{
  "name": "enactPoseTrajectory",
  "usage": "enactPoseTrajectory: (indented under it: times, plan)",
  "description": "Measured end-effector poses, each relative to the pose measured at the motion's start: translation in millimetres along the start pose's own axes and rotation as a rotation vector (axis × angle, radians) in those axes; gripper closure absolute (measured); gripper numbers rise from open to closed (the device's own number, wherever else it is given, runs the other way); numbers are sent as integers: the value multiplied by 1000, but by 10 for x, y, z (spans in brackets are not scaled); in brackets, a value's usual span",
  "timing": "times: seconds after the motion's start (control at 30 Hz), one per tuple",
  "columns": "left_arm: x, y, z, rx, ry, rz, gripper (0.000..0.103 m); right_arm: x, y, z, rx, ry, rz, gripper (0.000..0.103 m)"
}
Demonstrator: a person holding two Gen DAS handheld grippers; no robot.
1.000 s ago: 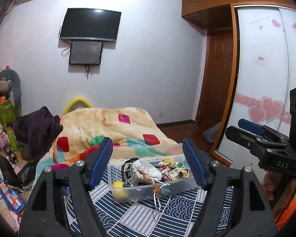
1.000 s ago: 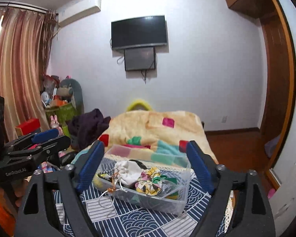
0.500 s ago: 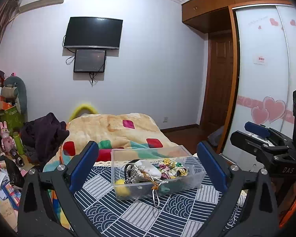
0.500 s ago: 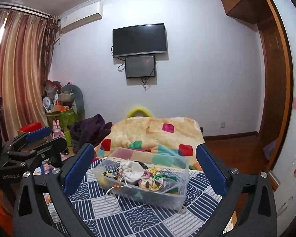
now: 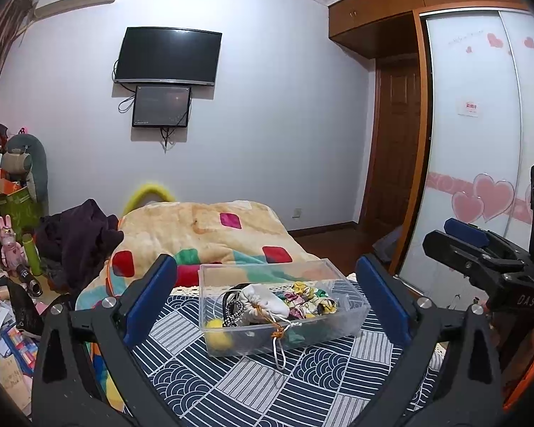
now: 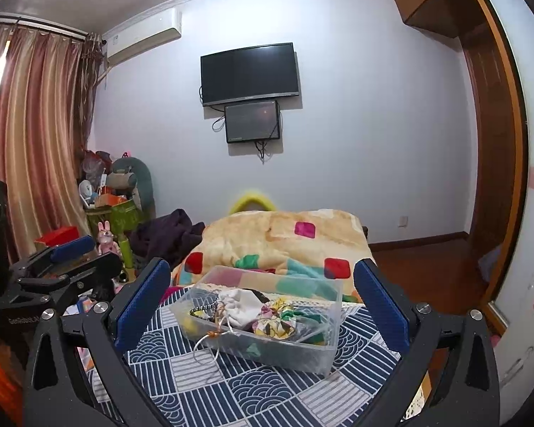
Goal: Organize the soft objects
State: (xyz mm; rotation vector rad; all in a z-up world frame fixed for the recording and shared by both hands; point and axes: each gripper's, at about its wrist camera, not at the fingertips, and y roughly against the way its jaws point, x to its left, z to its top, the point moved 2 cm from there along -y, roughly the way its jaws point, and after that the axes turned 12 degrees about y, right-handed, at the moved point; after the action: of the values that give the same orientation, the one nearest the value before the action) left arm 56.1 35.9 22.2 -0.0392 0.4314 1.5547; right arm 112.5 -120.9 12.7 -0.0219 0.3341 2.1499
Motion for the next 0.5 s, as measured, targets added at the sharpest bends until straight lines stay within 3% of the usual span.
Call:
enactPoseTrajectory:
  times: [0.5]
  plan:
    - [10,40,10,-2,-1,-18,1,-10,22,17,-5,7,-7,0]
